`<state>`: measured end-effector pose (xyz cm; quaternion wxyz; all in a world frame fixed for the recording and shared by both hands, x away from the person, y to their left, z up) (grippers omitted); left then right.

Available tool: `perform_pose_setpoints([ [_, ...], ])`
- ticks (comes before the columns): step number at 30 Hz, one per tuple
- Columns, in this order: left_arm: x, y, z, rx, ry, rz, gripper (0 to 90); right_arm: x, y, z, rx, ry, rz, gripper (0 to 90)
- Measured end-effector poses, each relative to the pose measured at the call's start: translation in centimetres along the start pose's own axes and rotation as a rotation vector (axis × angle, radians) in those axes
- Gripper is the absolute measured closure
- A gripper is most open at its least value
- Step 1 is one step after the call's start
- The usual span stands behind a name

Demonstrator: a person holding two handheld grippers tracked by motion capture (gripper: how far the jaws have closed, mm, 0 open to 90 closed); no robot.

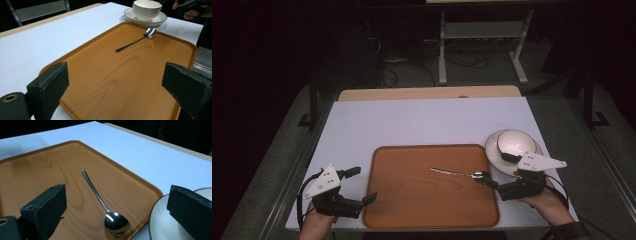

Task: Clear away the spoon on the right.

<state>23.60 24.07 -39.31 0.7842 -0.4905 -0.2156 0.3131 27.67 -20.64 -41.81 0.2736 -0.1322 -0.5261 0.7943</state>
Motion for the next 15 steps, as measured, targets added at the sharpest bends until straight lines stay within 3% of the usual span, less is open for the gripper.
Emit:
perform_pose_setpoints([
  [7, 0.0, 0.0, -0.1, 0.0, 0.001, 0.0, 6.5, 0.3, 1.3, 0.5, 0.035, 0.011, 0.002, 2.3],
  [15, 0.0, 0.0, -0.2, 0.003, 0.002, -0.001, 6.5, 0.1, 1.5, 0.5, 0.048, 0.032, 0.002, 2.3],
])
Point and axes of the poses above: each handheld gripper's, and its own axes: z roughly backward along the jaws, y roughly out of its underside, x roughly to its left, the point moved 4 cm from there along -z, roughly forward along the jaws, and after that the axes turned 7 degrees about -y, right-handed, at the moved point
